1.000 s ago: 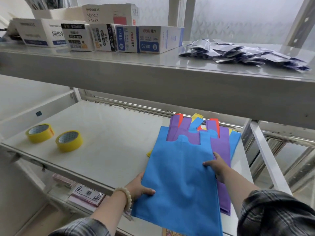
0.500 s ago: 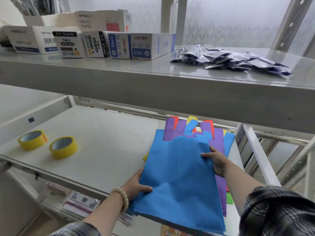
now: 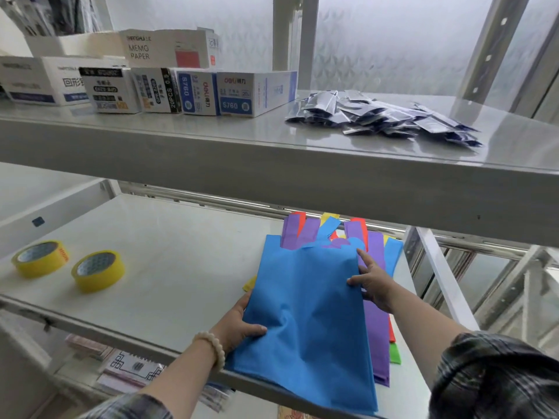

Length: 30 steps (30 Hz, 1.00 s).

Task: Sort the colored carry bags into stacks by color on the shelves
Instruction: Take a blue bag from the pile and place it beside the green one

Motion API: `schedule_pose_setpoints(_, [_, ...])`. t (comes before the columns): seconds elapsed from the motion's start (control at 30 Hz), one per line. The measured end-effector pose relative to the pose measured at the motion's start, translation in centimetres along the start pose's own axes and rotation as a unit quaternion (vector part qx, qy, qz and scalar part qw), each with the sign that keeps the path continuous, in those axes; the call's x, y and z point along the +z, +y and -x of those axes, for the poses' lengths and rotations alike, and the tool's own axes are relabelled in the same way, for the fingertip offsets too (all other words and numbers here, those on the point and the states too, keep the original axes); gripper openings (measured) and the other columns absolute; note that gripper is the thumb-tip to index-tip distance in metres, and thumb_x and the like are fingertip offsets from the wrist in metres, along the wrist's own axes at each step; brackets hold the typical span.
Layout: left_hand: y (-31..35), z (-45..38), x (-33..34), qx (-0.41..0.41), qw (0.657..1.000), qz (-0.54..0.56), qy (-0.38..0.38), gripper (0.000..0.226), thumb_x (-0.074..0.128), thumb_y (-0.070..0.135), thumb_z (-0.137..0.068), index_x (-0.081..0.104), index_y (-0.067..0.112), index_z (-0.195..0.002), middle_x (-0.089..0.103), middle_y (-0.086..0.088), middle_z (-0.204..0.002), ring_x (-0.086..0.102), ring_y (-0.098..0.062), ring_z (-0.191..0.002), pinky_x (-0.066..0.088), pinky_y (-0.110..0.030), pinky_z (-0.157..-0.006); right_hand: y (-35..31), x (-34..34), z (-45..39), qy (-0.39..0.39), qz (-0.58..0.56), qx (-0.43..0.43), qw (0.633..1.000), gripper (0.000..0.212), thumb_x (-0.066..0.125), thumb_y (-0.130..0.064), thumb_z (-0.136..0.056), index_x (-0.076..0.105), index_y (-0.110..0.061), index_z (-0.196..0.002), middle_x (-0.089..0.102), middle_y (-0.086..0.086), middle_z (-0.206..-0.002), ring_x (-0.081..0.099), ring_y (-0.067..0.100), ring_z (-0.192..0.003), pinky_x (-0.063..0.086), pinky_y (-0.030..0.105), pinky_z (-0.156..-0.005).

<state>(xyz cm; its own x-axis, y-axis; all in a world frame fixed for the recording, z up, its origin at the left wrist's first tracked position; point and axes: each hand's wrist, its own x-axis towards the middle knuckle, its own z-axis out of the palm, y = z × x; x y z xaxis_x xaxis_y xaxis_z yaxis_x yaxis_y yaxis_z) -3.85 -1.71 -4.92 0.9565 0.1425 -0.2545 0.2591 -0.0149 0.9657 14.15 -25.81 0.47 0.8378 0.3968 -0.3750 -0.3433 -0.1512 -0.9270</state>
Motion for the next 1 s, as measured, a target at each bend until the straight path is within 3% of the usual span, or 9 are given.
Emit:
schedule_pose_setpoints(0.1, [-0.2, 0.2, -0.2, -0.002, 1.0, -0.011, -0.004, 0.089, 0.067, 0.003, -0.058, 0.035, 0.026, -0.139, 0.06, 0.014, -0.114, 0.065, 0.005, -0.09, 0.053, -0.013, -0.07, 0.4, 0.2, -0.4, 0.009, 0.019, -0.002, 1.0, 0.084, 0.051, 0.014, -0.086, 0.017, -0.029, -0.15, 0.055, 0.005, -0.121, 0.053, 0.025, -0.105, 0.048, 0.035, -0.075])
schedule_pose_setpoints(0.17, [-0.6, 0.3, -0.3, -0.009, 1.0, -0.013, -0.002, 0.089, 0.066, 0.004, -0.059, 0.035, 0.026, -0.139, 0.06, 0.011, -0.116, 0.064, -0.002, -0.098, 0.054, -0.017, -0.074, 0.9, 0.4, -0.7, 0.021, 0.005, 0.008, 1.0, 0.081, 0.055, 0.011, -0.085, 0.019, -0.023, -0.15, 0.055, 0.007, -0.121, 0.054, 0.027, -0.105, 0.05, 0.034, -0.072])
schedule_pose_setpoints(0.27, [-1.1, 0.5, -0.3, -0.023, 1.0, -0.006, 0.007, 0.09, 0.068, 0.005, -0.059, 0.035, 0.027, -0.14, 0.062, 0.007, -0.119, 0.063, -0.012, -0.106, 0.054, -0.021, -0.079, 1.6, 0.7, -1.2, 0.012, -0.01, 0.048, 0.999, 0.06, 0.061, 0.0, -0.086, 0.039, -0.009, -0.141, 0.06, 0.011, -0.118, 0.06, 0.026, -0.095, 0.05, 0.031, -0.065])
schedule_pose_setpoints(0.37, [-1.5, 0.7, -0.4, -0.044, 0.999, 0.019, 0.013, 0.083, 0.069, 0.005, -0.06, 0.039, 0.033, -0.132, 0.064, 0.006, -0.117, 0.067, -0.011, -0.099, 0.055, -0.024, -0.076, 2.2, 1.1, -1.6, -0.002, -0.019, 0.096, 0.995, 0.049, 0.07, -0.012, -0.082, 0.053, 0.001, -0.127, 0.063, 0.015, -0.117, 0.064, 0.027, -0.088, 0.053, 0.033, -0.069])
schedule_pose_setpoints(0.47, [-2.0, 0.9, -0.6, -0.074, 0.997, 0.017, 0.013, 0.093, 0.072, 0.009, -0.053, 0.037, 0.028, -0.137, 0.062, -0.003, -0.123, 0.063, -0.023, -0.108, 0.054, -0.037, -0.089, 2.4, 1.7, -1.7, -0.032, -0.014, 0.106, 0.994, 0.042, 0.067, -0.007, -0.083, 0.056, -0.004, -0.124, 0.068, 0.014, -0.109, 0.068, 0.028, -0.085, 0.056, 0.031, -0.064])
schedule_pose_setpoints(0.63, [-2.4, 1.2, -0.8, -0.09, 0.996, -0.006, 0.028, 0.097, 0.069, 0.008, -0.046, 0.038, 0.02, -0.137, 0.061, -0.004, -0.121, 0.06, -0.024, -0.111, 0.049, -0.039, -0.097, 1.7, 2.3, -1.2, -0.062, -0.003, 0.059, 0.996, 0.043, 0.057, 0.003, -0.087, 0.052, -0.016, -0.125, 0.068, 0.01, -0.11, 0.067, 0.03, -0.091, 0.057, 0.034, -0.068])
schedule_pose_setpoints(0.8, [-0.6, 1.1, -0.9, -0.038, 0.997, 0.042, 0.043, 0.075, 0.061, -0.003, -0.055, 0.047, 0.023, -0.123, 0.065, 0.002, -0.106, 0.068, -0.008, -0.084, 0.055, -0.019, -0.065, -0.8, 2.0, -0.3, -0.062, -0.014, 0.006, 0.998, 0.042, 0.058, 0.004, -0.087, 0.052, -0.019, -0.122, 0.068, 0.007, -0.104, 0.066, 0.026, -0.09, 0.055, 0.034, -0.07])
schedule_pose_setpoints(1.0, [1.1, 1.1, -1.0, 0.009, 0.996, 0.068, 0.048, 0.079, 0.062, -0.006, -0.055, 0.046, 0.02, -0.128, 0.066, -0.003, -0.108, 0.07, -0.01, -0.083, 0.057, -0.022, -0.066, -3.8, 2.1, 0.9, -0.065, -0.021, -0.032, 0.997, 0.04, 0.059, 0.003, -0.085, 0.053, -0.023, -0.115, 0.068, 0.005, -0.103, 0.066, 0.024, -0.089, 0.054, 0.035, -0.075])
